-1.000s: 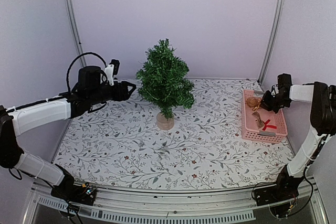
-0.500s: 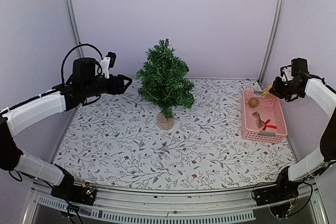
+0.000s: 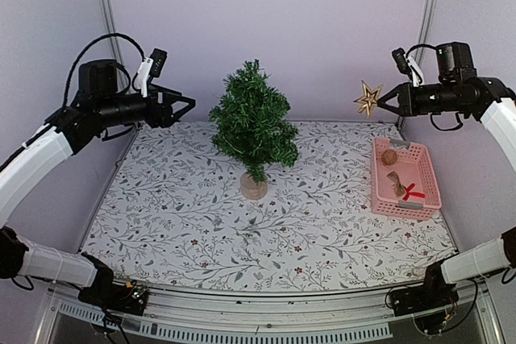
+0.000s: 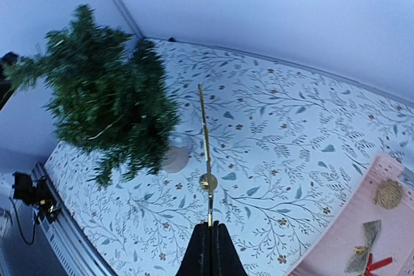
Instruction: Decorate the small christmas tree
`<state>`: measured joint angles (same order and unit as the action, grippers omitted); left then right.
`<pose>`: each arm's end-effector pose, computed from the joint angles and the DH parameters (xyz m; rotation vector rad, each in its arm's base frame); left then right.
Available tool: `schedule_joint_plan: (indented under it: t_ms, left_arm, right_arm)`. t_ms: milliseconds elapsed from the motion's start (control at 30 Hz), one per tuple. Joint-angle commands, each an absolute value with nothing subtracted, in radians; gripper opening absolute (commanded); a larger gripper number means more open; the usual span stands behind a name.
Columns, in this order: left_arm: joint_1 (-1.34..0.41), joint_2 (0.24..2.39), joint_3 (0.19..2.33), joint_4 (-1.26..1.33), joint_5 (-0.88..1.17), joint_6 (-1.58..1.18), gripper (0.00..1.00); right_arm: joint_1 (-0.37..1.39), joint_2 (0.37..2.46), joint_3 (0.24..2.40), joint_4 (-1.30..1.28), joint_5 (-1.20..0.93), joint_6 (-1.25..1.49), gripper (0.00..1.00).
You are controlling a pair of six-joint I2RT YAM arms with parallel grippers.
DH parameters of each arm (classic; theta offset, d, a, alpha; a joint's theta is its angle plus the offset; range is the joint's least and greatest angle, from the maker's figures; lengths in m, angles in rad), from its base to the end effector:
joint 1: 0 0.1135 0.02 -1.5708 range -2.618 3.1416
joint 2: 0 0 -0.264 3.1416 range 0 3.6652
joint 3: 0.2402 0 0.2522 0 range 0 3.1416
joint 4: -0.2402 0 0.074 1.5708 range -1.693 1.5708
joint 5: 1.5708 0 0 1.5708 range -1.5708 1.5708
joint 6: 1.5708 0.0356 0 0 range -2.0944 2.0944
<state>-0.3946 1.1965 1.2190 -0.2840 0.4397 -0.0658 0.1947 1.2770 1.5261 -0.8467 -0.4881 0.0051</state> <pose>0.2431 -0.1176 0.3973 0.6128 1.7645 -0.7230 0.2453 0.0654 0.4254 -0.4832 2.1036 0.6431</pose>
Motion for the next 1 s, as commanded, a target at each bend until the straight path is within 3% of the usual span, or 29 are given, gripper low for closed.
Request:
schedule_joint_plan:
  t_ms: [0, 533, 967]
  left_arm:
    - [-0.414, 1.135, 1.261, -0.357, 0.648, -0.028, 0.70]
    - [-0.817, 1.250, 1.386, -0.486, 0.653, 0.029, 0.62]
    - [-0.981, 1.364, 1.471, -0.561, 0.596, 0.187, 0.53]
  right_arm:
    - [0.365, 1.243, 1.616, -0.972, -0.563, -0.099, 0.00]
    - [0.903, 1.372, 1.781, -1.129, -0.545, -0.161, 0.00]
    - [1.002, 1.488, 1.819, -1.123, -0.509, -0.149, 0.00]
